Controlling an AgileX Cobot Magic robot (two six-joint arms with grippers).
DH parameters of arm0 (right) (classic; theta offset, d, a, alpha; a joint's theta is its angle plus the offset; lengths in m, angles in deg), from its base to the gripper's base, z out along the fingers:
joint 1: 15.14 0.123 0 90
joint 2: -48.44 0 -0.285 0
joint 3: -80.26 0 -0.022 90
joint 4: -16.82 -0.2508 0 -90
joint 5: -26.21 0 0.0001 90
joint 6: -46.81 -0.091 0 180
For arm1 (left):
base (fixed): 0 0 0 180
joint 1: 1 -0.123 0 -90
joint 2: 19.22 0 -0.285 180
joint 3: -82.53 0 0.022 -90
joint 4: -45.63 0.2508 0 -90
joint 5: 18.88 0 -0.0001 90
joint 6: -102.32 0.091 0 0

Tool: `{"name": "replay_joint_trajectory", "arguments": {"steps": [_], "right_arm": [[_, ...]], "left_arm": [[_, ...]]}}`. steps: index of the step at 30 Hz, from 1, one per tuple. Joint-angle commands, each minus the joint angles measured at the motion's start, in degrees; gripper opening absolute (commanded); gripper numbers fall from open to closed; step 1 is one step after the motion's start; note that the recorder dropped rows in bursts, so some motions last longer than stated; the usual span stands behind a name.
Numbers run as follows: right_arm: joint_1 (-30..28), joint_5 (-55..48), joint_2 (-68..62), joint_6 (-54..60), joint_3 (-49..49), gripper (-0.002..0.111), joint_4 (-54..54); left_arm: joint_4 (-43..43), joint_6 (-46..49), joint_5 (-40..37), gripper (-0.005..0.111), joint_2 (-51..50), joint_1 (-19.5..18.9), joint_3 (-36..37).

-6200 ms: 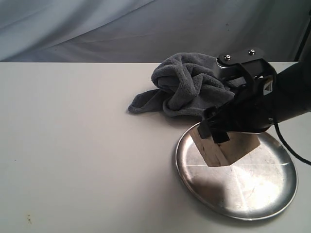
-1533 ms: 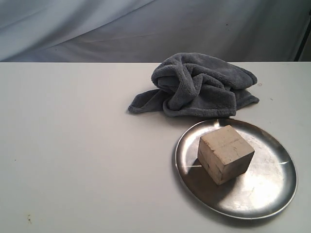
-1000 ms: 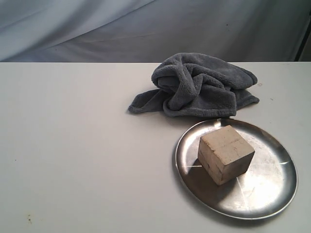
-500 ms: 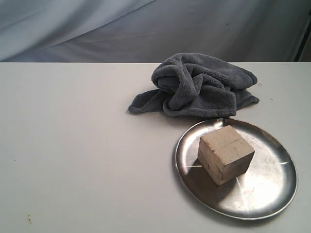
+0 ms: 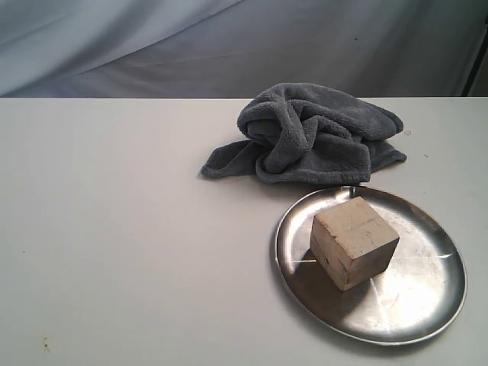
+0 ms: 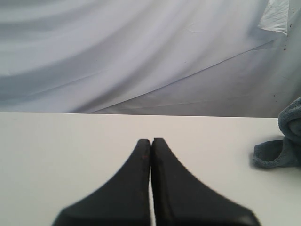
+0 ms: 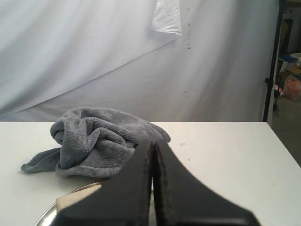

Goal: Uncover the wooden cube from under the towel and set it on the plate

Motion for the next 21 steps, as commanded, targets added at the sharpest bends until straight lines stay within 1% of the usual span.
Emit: {"name": "replay_joint_trajectory", "arguments": {"steps": [1, 4, 7, 11, 15, 21], "right_arm": [[1.01, 0.22, 0.17, 0.31, -0.49, 0.0, -0.37], [1.01, 6.97, 0.17, 0.31, -2.54, 0.0, 1.14], [1.01, 12.95, 0.17, 0.31, -6.6, 0.0, 1.14], [1.01, 14.23, 0.17, 0.08, -11.41, 0.0, -1.03], [1.01, 19.47, 0.17, 0.08, -15.09, 0.0, -5.23], [1.01, 29.73, 0.17, 3.48, -21.16, 0.0, -4.7]], "left_arm": [[0.04, -0.06, 0.12, 0.001, 0.09, 0.05, 0.25], [0.04, -0.06, 0.12, 0.001, 0.09, 0.05, 0.25], [0.04, -0.06, 0.12, 0.001, 0.09, 0.05, 0.25], [0.04, -0.06, 0.12, 0.001, 0.09, 0.05, 0.25], [0.04, -0.17, 0.12, 0.001, 0.09, 0.05, 0.25], [0.04, -0.17, 0.12, 0.001, 0.09, 0.05, 0.25]]}}
